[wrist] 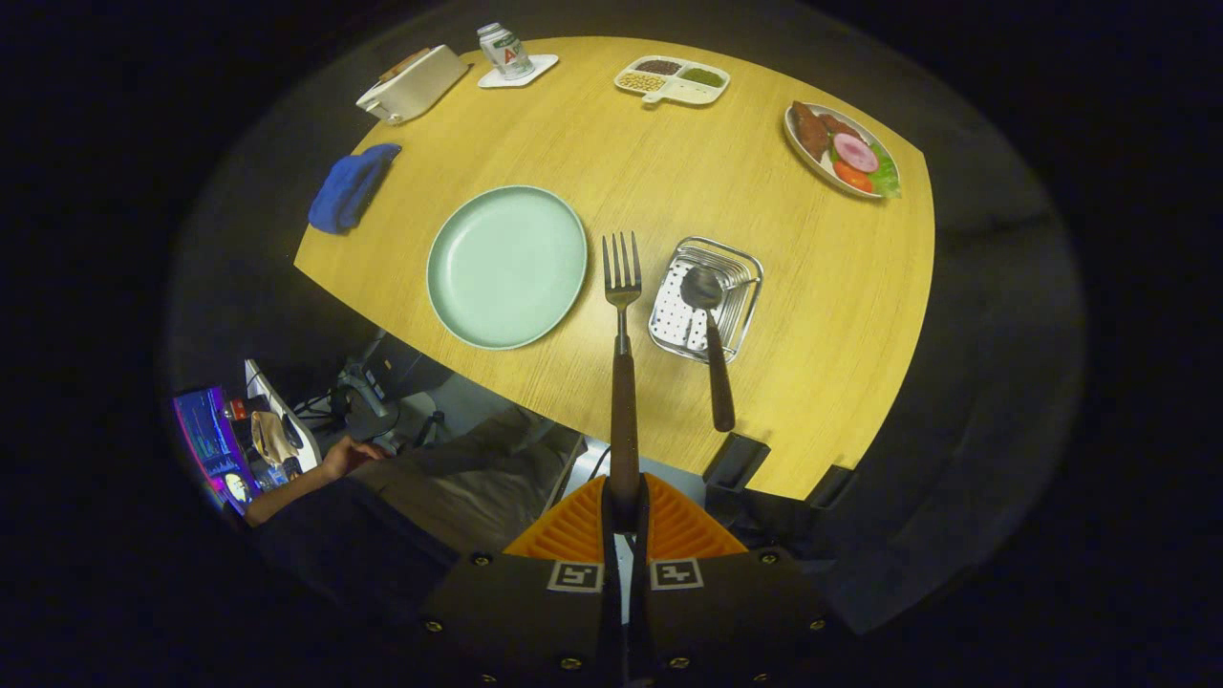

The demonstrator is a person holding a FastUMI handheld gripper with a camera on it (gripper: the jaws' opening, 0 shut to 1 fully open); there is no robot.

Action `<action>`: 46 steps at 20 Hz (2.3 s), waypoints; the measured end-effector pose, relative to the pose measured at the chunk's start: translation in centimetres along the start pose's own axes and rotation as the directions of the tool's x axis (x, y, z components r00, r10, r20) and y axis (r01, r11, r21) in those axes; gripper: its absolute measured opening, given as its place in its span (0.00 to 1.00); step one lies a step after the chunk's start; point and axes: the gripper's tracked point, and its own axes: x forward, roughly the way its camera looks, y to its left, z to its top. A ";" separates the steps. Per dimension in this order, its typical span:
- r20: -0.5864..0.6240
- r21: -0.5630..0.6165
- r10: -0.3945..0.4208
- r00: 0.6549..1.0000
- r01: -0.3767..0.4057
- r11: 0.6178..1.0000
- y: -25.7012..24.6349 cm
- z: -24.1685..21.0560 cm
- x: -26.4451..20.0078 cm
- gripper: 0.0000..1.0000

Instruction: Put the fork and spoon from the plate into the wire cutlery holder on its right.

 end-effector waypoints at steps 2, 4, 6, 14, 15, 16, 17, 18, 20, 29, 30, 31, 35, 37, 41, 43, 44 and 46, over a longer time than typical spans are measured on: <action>-0.003 0.032 -0.001 1.000 0.001 0.999 -1.2 -0.3 -0.2 0.04; -0.013 0.052 -0.007 1.000 0.008 0.999 -2.3 -0.7 -0.1 0.04; -0.027 0.076 0.003 1.000 -0.001 0.997 -2.9 -0.9 0.2 0.04; -0.108 0.126 0.018 0.994 -0.005 0.992 -3.8 0.0 2.1 0.04; -0.123 0.130 0.021 0.992 -0.005 0.992 -3.7 0.1 2.4 0.04; -0.139 0.136 0.023 0.990 -0.004 0.991 -3.6 0.3 2.6 0.04; -0.153 0.136 0.021 0.988 0.000 0.991 -3.5 0.5 2.8 0.04; -0.163 0.138 0.024 0.986 -0.001 0.990 -3.4 0.7 3.0 0.04; -0.184 0.145 0.033 0.982 -0.006 0.989 -3.0 1.1 3.5 0.04; -0.255 0.136 0.016 0.967 0.020 0.991 -3.0 2.5 4.7 0.04; -0.262 0.135 0.015 0.965 0.022 0.991 -3.0 2.5 4.9 0.04; -0.266 0.135 0.014 0.964 0.022 0.991 -3.0 2.6 5.0 0.04; -0.223 0.153 0.024 0.974 0.011 0.988 -3.1 3.7 4.8 0.10; -0.196 0.148 0.007 0.981 0.023 0.989 -3.5 4.2 4.5 0.13; -0.125 0.161 0.017 0.992 0.003 0.987 -3.2 4.6 3.3 0.16; -0.060 0.174 0.018 0.998 -0.007 0.985 -2.9 5.0 2.5 0.16; -0.011 0.177 0.009 1.000 -0.007 0.984 -2.8 5.4 1.9 0.16; 0.100 0.180 -0.015 0.995 -0.003 0.984 -2.4 6.1 0.6 0.16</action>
